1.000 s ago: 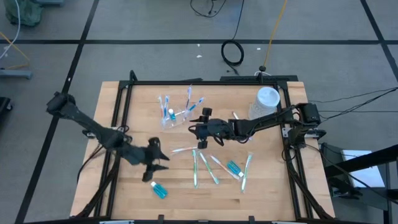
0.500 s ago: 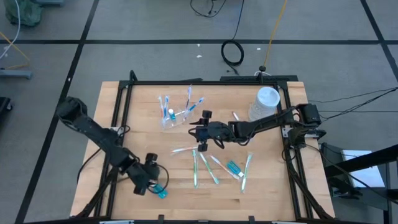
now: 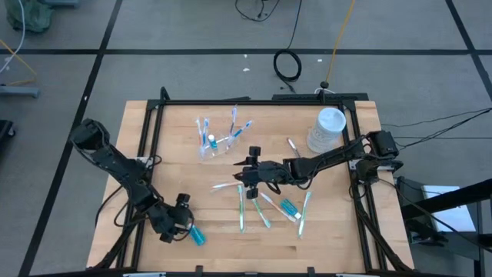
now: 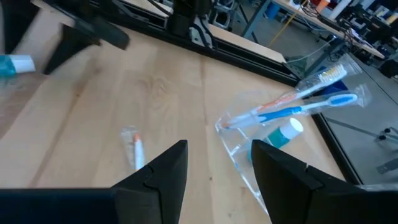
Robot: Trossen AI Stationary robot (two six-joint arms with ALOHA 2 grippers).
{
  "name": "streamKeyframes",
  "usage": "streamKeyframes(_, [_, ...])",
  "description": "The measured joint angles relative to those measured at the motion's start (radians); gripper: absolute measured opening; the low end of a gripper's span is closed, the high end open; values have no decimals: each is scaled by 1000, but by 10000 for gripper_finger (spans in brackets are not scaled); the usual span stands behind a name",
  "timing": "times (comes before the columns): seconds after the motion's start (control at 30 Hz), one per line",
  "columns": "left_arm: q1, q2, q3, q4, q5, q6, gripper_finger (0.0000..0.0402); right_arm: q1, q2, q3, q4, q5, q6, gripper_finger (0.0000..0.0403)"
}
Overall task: Pick & Place toothbrushing station
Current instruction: Put the left blue mouthwash into the transparent organizer
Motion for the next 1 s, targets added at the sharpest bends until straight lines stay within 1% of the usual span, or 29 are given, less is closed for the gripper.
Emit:
streamKeyframes(0.1, [-8, 0, -28, 23, 0, 5, 234, 11, 0, 0, 6, 0, 4, 169])
streamKeyframes(0.27, [-12, -1, -61, 98, 25, 74, 229, 18, 0, 0, 8, 0, 16, 169])
streamKeyframes(0.4, [-10, -1, -62, 109, 51, 131, 197, 20, 0, 0, 8, 0, 18, 169])
streamKeyframes(0.53, [3, -1, -62, 118, 51, 125, 168, 25, 0, 0, 8, 0, 61, 169])
streamKeyframes(0.67, [20, -1, -62, 98, 62, 140, 158, 25, 0, 0, 8, 0, 73, 169])
streamKeyframes(0.87, [43, -34, -60, -8, 132, 113, 157, 27, 0, 0, 8, 0, 96, 169])
streamKeyframes(1.0, [58, -81, -57, -33, 134, 186, 157, 28, 0, 0, 10, 0, 96, 169])
